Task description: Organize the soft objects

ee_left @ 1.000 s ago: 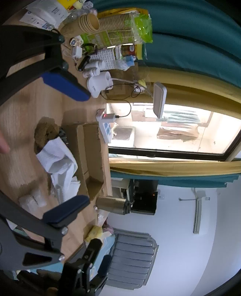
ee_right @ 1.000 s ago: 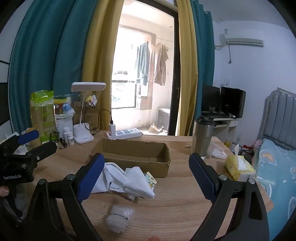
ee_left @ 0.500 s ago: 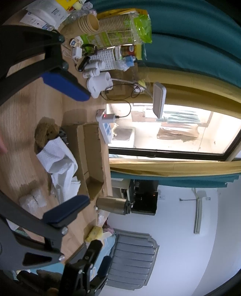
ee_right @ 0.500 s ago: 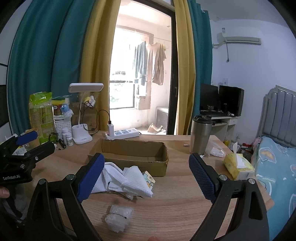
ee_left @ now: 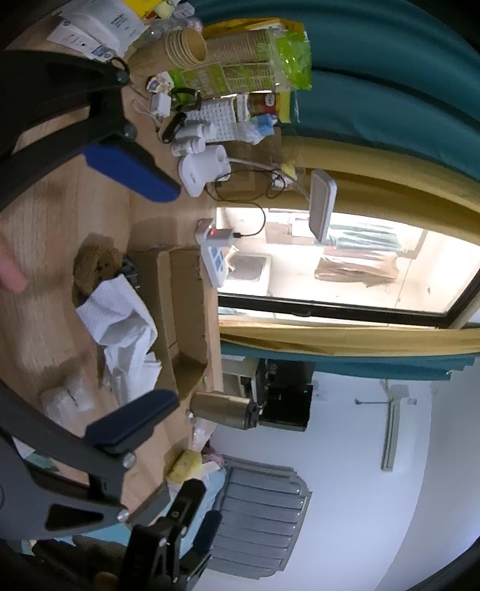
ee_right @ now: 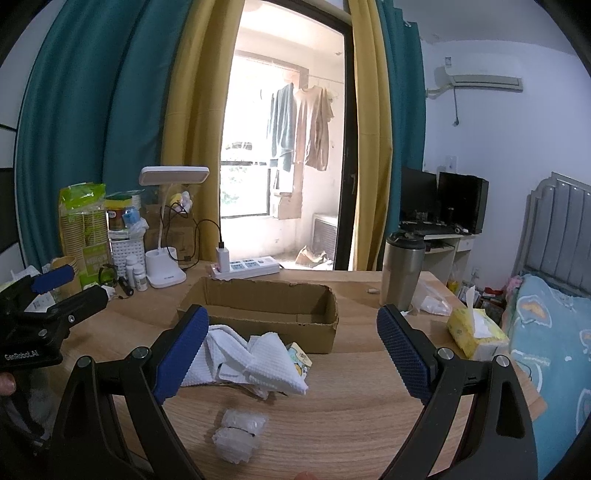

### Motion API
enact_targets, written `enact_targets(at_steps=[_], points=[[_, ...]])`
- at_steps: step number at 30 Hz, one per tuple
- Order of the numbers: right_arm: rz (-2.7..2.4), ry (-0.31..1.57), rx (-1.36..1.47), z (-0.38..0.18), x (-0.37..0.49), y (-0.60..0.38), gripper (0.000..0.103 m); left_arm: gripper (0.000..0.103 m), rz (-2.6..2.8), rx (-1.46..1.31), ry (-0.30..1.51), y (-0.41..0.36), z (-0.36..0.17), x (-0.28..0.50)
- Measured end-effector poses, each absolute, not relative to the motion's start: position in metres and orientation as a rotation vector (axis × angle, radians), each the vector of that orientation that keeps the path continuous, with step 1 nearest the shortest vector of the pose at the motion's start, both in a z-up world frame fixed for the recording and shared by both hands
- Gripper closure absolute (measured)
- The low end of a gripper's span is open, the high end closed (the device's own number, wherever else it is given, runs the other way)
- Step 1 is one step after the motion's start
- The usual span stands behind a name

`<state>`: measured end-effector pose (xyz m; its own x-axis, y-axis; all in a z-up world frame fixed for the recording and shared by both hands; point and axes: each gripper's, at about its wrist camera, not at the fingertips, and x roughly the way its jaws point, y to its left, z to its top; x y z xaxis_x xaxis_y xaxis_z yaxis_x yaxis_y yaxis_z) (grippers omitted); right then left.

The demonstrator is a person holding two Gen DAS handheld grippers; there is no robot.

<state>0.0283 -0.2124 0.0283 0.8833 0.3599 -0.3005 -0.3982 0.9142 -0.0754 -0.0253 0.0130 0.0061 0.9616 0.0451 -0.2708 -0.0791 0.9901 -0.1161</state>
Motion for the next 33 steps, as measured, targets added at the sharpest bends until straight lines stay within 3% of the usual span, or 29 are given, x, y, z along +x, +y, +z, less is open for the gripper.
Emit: enact_targets(at_steps=[33], points=[[0.4,0.286,-0.138,0.0311,0.0281,-0.2104,0.008,0.001,0.051,-0.146,0.271,0.0129,0.0042,-0.0268]])
